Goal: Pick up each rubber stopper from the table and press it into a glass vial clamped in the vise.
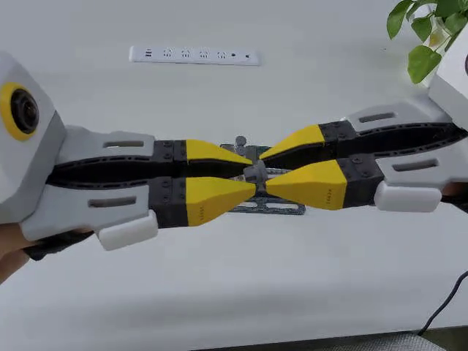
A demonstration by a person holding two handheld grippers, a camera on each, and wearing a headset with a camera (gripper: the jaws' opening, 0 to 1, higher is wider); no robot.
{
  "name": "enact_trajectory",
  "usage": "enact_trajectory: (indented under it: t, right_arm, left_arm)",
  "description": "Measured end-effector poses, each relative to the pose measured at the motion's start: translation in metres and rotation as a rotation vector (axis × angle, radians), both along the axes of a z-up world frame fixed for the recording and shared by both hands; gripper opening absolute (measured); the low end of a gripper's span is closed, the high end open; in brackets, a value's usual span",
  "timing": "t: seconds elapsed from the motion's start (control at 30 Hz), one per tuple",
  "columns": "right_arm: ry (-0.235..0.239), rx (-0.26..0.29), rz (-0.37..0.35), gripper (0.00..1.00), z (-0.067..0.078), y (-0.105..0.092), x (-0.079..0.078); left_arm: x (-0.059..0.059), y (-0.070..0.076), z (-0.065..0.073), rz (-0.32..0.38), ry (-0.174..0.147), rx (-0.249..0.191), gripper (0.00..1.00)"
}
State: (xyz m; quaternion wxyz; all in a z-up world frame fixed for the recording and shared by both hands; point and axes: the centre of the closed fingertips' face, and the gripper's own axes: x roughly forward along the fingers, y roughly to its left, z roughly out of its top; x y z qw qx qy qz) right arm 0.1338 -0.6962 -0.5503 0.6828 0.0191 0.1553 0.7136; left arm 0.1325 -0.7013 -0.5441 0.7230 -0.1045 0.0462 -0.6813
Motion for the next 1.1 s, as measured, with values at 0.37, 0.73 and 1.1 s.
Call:
enact_trajectory:
  t: [0.37,0.73,1.1]
  right_arm:
    - [-0.012,0.016,0.012,0.06,0.005,0.001,0.000]
    - [-0.024,-0.010,0.003,0.06,-0.001,0.002,0.002]
    - [-0.014,-0.032,-0.003,0.06,-0.007,0.004,0.004]
  left_arm:
    - [0.000,0.002,0.004,-0.018,0.024,-0.038,0.04]
    - [0.001,0.003,-0.002,-0.008,0.018,-0.024,0.05]
    - [0.004,0.005,-0.008,0.010,0.026,-0.013,0.05]
